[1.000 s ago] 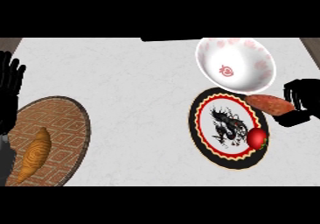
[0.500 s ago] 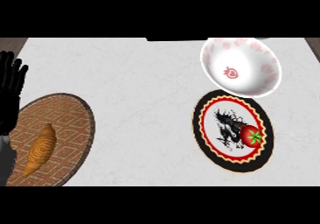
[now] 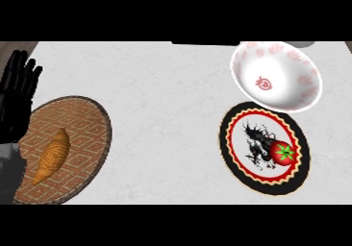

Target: Pick the sweet potato from the plate and place it in the bowl

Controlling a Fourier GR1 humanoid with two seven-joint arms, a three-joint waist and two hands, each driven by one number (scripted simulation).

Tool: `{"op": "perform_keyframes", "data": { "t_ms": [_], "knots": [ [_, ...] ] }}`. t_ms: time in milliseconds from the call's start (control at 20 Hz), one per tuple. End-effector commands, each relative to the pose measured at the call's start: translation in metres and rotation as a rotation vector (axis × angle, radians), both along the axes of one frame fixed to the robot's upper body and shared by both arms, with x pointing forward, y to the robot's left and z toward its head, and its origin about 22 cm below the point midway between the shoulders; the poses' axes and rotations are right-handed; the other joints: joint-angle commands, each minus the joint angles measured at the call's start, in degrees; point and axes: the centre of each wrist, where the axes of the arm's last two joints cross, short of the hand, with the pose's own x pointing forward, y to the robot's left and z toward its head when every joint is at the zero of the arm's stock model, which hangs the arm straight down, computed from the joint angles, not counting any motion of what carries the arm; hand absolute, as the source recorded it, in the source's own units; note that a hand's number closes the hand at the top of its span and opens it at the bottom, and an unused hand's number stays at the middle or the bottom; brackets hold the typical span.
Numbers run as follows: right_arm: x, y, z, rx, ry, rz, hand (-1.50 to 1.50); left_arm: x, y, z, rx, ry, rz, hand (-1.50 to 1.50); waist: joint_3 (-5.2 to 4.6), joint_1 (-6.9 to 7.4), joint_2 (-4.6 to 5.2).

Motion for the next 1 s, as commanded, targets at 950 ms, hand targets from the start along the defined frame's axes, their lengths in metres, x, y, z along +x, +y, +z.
{"op": "perform_keyframes", "data": {
  "t_ms": [950],
  "knots": [
    [0.118,0.126,-0.011,-0.003,0.285,0.251,1.5,0.006,-0.004,-0.002,0.002,0.006,-0.016,0.0,-0.36,-0.12,-0.79]
  ]
}}
